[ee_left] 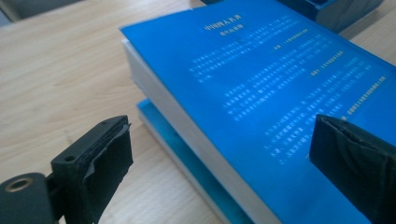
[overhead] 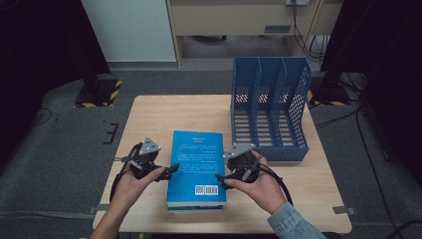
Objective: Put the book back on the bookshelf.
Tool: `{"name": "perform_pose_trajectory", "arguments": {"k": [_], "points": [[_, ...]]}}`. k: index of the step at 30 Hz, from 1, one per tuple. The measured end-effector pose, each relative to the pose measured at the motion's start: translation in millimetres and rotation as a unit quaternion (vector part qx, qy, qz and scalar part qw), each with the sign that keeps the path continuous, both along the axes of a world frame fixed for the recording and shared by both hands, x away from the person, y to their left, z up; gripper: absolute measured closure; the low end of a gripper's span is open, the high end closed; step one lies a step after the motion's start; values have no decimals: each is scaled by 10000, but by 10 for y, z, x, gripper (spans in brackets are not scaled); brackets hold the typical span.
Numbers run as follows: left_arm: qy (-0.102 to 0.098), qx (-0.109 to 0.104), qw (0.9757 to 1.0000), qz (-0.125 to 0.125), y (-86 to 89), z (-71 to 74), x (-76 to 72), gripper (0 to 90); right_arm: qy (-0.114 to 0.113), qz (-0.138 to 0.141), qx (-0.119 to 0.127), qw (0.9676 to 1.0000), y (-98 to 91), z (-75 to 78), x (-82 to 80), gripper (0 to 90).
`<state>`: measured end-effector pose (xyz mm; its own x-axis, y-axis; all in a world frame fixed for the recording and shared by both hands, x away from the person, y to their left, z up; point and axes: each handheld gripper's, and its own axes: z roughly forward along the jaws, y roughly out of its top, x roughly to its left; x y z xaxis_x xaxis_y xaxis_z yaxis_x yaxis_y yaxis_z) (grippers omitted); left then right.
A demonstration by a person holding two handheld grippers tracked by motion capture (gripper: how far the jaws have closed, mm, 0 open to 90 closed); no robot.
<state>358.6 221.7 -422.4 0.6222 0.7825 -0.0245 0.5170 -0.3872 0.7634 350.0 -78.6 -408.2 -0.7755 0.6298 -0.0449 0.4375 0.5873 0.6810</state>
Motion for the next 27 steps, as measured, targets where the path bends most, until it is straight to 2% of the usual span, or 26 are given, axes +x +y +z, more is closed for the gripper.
{"name": "perform_pose_trajectory", "arguments": {"k": [4,7,8,10,14,17,18,23,25,27], "points": [[6,45,10000,-9,-64,-48,9,53,149,116,79,9998,64,-29,30,97],[46,-46,10000,-39,-114,-96,60,62,235,160,187,9994,79,-75,59,74],[124,-97,9998,-89,-157,-132,99,68,354,175,312,9987,76,-115,80,70],[153,-78,9998,-102,-182,-162,131,68,386,204,326,9985,75,-133,90,64],[288,-350,9989,-78,-202,-235,216,70,524,196,457,9974,149,-202,137,67],[373,-433,9983,-54,-204,-252,245,68,518,243,375,9977,210,-243,148,69],[391,-433,9983,-64,-201,-253,250,69,512,215,321,9979,224,-263,155,68],[462,-403,9979,-189,-201,-250,307,69,588,190,411,9972,224,-297,164,59],[512,-350,9976,-292,-205,-238,350,69,579,179,409,9973,220,-300,170,57],[569,-276,9974,-358,-211,-218,377,69,674,98,437,9967,217,-295,163,57]]}}
